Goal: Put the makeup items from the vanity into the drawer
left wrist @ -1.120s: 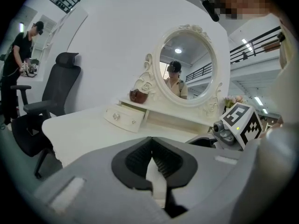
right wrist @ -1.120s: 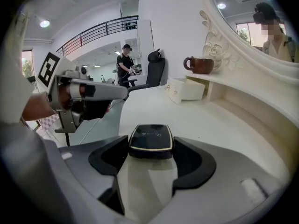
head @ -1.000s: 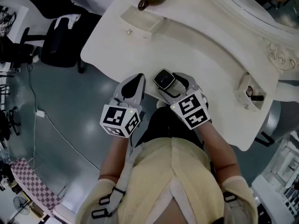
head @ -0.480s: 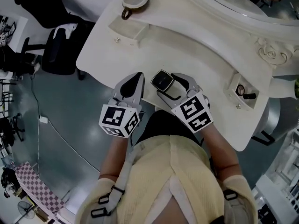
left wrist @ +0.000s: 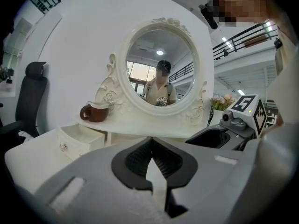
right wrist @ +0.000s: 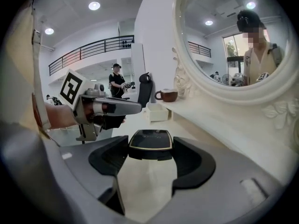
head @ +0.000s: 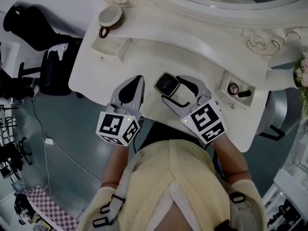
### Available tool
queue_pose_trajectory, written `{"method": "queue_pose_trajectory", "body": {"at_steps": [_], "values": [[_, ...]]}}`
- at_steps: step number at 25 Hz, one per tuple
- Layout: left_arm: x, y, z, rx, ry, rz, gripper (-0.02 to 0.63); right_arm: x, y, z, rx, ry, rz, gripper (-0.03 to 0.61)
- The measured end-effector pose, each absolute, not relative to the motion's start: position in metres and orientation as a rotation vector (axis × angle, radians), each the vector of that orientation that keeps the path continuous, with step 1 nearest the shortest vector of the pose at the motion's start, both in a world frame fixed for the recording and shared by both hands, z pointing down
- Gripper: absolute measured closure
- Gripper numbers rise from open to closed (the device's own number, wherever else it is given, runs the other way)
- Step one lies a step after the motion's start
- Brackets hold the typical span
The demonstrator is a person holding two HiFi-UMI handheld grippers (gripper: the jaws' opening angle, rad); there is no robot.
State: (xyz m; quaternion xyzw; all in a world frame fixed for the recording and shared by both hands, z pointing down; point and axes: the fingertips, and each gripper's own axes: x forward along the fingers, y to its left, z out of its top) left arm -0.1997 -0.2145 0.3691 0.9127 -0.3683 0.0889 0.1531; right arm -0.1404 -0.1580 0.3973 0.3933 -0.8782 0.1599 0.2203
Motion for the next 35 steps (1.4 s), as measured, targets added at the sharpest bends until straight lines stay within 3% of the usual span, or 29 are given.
{"method": "queue_pose_trajectory", "body": {"at_steps": [17,35], "values": [[-0.050,-0.191,0.367,2.786,-0.608,0.335,0.614,0.000,-0.129,0.388,1.506,-2.232,0.521,0.278],[0.042,-0.151,0.384,2.818,-0.059,0.412,0.614,0.101,-0.079,0.408,2.018,-1.808,0.802,0.278]]}}
